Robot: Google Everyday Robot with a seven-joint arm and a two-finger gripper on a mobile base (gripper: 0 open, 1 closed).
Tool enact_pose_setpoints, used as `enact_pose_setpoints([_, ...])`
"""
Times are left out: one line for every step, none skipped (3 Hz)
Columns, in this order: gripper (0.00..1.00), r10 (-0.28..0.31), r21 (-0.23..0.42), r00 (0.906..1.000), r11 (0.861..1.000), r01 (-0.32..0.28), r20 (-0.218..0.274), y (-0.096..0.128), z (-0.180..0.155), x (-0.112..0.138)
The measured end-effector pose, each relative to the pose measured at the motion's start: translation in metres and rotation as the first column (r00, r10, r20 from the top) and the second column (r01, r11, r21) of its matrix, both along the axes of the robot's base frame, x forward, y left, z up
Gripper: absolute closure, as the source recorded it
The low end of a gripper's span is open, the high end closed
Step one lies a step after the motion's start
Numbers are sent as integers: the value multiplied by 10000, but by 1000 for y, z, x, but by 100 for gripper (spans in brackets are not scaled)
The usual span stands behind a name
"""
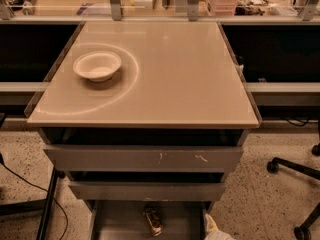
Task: Pick orange can from bottom drawer and place on counter
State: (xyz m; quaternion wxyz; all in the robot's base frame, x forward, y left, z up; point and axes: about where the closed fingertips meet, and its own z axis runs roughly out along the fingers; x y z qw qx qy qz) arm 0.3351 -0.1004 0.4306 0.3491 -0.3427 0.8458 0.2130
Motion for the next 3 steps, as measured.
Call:
enact_pose_setpoints([0, -514, 54, 9987, 9987, 514, -45, -3, -14, 0])
enact_pose_setpoints([0, -653, 148, 9971, 9977, 659, -394, 4, -63, 7])
enact_pose_setpoints([0, -427, 380, 9974, 9983, 449, -576, 30, -109, 20])
